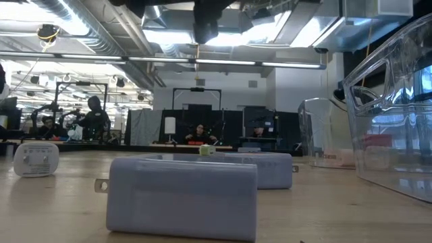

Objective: Pick & Place Office items
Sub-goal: Put the dark blue digital timer into the bottom transparent bin

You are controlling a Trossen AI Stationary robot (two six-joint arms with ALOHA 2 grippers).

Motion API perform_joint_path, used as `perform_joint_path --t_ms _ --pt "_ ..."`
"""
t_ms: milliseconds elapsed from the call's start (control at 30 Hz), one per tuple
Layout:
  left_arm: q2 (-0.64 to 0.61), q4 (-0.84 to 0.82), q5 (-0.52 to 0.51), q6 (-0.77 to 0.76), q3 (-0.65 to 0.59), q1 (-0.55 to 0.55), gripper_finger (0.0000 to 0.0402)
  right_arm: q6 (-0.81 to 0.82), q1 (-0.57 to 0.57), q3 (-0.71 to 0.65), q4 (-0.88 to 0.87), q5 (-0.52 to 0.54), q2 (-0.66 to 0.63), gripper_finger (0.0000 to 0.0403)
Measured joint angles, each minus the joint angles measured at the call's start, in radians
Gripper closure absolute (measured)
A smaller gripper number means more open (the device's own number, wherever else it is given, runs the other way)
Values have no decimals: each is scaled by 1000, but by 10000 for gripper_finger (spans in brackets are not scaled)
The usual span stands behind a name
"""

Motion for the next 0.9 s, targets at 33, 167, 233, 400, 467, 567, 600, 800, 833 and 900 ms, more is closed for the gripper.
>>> perform_joint_path --t_ms 33,167,233,400,467,567,600,800,833,900 --pt "0 -4 2 0 0 0 172 18 14 -16 31 1 12 337" --pt "0 -9 3 27 0 -1 182 48 54 -53 117 47 70 337" --pt "0 -10 2 42 0 0 187 47 62 -53 121 82 108 337" --pt "0 -10 -4 32 0 -5 196 22 65 -53 121 157 199 337" --pt "0 -10 -13 28 0 -15 200 2 65 -53 121 147 235 337" --pt "0 -10 -41 26 0 -37 204 -57 65 -53 121 126 287 337" --pt "0 -10 -62 22 0 -46 205 -69 65 -53 122 127 301 337" --pt "0 -10 -145 -24 0 -96 210 -87 65 -54 121 158 358 337" --pt "0 -9 -154 -35 0 -101 210 -87 65 -54 122 157 363 337" --pt "0 -9 -176 -38 0 -113 210 -78 65 -53 126 157 366 336"
